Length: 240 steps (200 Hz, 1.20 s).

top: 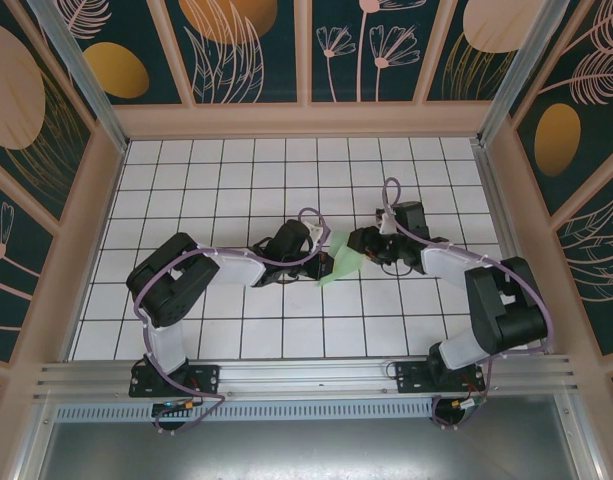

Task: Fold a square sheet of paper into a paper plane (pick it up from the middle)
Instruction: Fourth fold the wing at the center of the table.

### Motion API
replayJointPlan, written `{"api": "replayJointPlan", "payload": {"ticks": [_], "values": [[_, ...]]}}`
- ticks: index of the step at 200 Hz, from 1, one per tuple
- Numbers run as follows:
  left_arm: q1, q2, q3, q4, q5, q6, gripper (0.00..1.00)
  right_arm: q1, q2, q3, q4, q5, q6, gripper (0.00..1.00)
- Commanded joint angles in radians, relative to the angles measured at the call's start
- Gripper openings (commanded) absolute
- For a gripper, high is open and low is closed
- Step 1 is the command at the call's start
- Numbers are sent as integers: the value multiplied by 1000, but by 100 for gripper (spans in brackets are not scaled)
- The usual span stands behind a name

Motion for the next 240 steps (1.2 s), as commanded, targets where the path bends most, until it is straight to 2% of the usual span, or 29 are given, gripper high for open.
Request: {"api": "replayJointPlan", "payload": {"ticks": [1, 174, 214, 240], "values": [[-6, 18, -16, 43, 9, -48, 4, -9, 23, -19, 44, -29, -24, 47], [-6, 32, -59, 134, -1, -151, 4, 9, 166, 26, 74, -87, 2, 46], [-6, 35, -58, 141, 11, -154, 7, 12, 190, 39, 55, -76, 3, 46], [-6, 43, -53, 133, 23, -149, 12, 15, 215, 56, 22, -60, -1, 46]]}}
